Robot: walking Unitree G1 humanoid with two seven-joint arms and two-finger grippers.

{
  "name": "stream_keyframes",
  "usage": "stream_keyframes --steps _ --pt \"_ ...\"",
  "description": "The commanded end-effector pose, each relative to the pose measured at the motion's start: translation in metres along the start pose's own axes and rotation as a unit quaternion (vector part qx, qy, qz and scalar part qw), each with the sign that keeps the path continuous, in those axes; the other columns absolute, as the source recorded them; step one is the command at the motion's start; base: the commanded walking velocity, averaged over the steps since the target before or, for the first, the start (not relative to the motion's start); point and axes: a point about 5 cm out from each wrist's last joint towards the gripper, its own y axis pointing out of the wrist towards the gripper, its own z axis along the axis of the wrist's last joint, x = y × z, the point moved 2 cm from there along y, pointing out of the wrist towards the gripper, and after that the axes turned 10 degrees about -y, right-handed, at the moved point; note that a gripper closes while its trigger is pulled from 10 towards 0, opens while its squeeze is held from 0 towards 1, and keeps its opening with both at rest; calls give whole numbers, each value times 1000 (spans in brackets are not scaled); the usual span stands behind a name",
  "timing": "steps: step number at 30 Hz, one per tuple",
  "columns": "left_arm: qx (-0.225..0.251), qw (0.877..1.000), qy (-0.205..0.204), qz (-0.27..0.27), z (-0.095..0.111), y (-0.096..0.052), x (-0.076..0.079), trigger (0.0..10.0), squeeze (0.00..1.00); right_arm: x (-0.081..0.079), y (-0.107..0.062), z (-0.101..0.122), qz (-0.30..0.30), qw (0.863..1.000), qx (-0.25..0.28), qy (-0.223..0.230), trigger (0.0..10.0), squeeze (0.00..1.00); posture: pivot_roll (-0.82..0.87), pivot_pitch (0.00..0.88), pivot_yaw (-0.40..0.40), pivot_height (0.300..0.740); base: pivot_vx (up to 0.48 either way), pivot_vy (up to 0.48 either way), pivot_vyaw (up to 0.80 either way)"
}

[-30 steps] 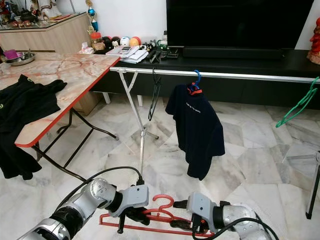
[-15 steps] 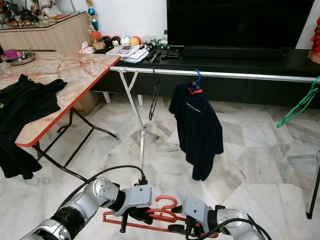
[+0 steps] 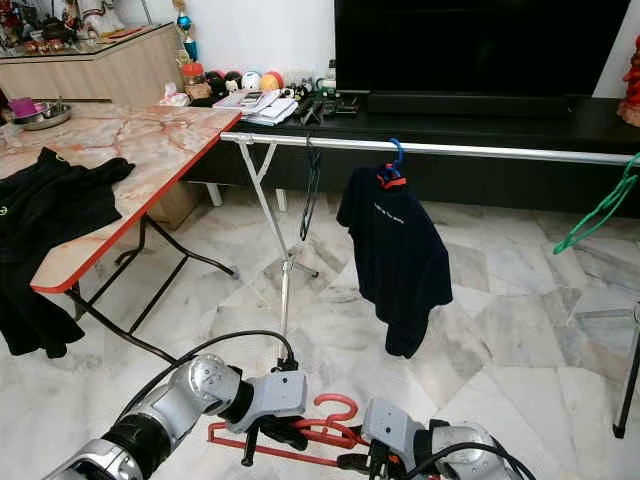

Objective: Hang hanger

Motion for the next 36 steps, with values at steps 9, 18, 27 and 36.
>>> stream_keyframes --steps 9,18,27,36 --pt "7 1000 6 12 3 -4 -3 10000 0 -1 7 9 5 999 36 14 0 0 9 8 50 740 0 0 0" --pt "19 999 16 25 6 -5 -6 10000 0 -2 8 10 9 999 40 21 0 0 10 11 49 740 0 0 0" --pt "25 999 26 26 9 -6 -8 10000 0 -2 9 15 13 997 64 39 0 0 12 16 48 740 0 0 0" --pt "84 995 -39 -34 16 -15 -3 10000 1000 -7 11 12 30 997 56 40 0 0 13 25 48 740 0 0 0"
